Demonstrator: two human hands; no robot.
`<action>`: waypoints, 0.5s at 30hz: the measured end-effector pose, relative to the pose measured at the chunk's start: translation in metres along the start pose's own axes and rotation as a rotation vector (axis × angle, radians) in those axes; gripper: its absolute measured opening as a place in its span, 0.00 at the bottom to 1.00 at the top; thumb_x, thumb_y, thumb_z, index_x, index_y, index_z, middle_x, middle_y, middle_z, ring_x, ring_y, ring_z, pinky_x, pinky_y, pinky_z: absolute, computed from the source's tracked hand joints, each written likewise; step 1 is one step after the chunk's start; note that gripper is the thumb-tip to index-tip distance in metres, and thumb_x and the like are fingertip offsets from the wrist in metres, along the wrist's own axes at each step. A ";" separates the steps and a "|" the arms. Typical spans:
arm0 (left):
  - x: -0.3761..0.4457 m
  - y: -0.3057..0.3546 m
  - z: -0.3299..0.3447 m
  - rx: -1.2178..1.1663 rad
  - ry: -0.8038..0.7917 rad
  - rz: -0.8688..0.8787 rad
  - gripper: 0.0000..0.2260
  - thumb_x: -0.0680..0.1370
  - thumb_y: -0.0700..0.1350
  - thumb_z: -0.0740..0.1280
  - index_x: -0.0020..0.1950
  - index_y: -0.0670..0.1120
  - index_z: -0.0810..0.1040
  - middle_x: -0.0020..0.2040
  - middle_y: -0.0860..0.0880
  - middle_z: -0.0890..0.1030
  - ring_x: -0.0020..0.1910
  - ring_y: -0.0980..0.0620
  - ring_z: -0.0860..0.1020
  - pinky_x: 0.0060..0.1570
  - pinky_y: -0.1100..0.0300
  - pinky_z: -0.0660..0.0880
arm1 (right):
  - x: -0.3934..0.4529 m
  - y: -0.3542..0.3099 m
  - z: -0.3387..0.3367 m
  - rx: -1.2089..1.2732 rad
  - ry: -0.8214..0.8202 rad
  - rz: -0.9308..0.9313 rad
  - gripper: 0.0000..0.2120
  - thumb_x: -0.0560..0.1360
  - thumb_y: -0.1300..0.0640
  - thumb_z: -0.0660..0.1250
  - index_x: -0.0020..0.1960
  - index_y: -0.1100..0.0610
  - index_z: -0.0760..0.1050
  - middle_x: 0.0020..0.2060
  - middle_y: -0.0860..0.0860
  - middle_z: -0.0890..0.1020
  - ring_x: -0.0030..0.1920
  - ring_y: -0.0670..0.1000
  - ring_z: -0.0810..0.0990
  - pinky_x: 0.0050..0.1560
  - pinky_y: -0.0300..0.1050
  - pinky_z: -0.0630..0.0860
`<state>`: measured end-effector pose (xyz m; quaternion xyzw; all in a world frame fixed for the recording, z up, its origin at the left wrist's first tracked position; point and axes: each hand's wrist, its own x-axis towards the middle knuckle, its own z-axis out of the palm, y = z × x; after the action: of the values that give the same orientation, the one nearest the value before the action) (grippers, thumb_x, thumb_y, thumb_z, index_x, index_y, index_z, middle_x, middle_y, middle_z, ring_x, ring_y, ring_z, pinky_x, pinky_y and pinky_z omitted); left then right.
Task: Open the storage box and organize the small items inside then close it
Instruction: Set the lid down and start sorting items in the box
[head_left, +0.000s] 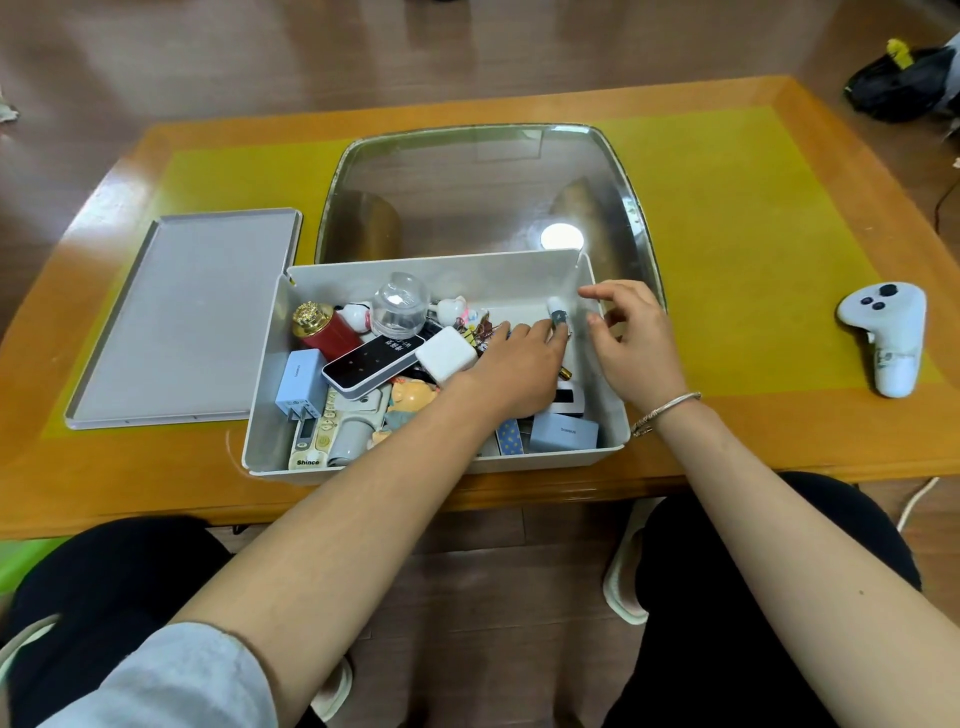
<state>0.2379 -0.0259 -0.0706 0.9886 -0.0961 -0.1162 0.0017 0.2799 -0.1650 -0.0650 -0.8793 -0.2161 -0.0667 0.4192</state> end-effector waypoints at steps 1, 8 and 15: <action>0.000 -0.001 0.000 -0.008 -0.007 0.007 0.27 0.80 0.44 0.56 0.77 0.40 0.52 0.74 0.40 0.62 0.70 0.38 0.65 0.71 0.43 0.56 | 0.000 0.000 0.000 0.000 0.002 0.000 0.12 0.77 0.63 0.63 0.59 0.56 0.76 0.54 0.51 0.74 0.40 0.40 0.72 0.46 0.24 0.69; -0.002 -0.002 0.001 -0.043 -0.061 0.046 0.27 0.82 0.45 0.54 0.78 0.41 0.49 0.77 0.42 0.56 0.73 0.40 0.60 0.72 0.40 0.53 | 0.000 0.002 0.001 0.006 0.005 0.001 0.13 0.77 0.63 0.63 0.59 0.55 0.76 0.53 0.49 0.74 0.40 0.39 0.73 0.46 0.24 0.70; 0.000 0.002 0.001 -0.043 -0.079 0.002 0.28 0.83 0.49 0.52 0.78 0.40 0.45 0.78 0.42 0.52 0.75 0.41 0.55 0.72 0.40 0.52 | 0.001 0.000 0.001 0.010 0.013 0.008 0.12 0.77 0.63 0.62 0.59 0.56 0.76 0.53 0.49 0.74 0.42 0.44 0.73 0.46 0.24 0.70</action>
<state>0.2376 -0.0284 -0.0718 0.9828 -0.0948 -0.1573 0.0193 0.2802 -0.1639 -0.0652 -0.8776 -0.2102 -0.0697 0.4252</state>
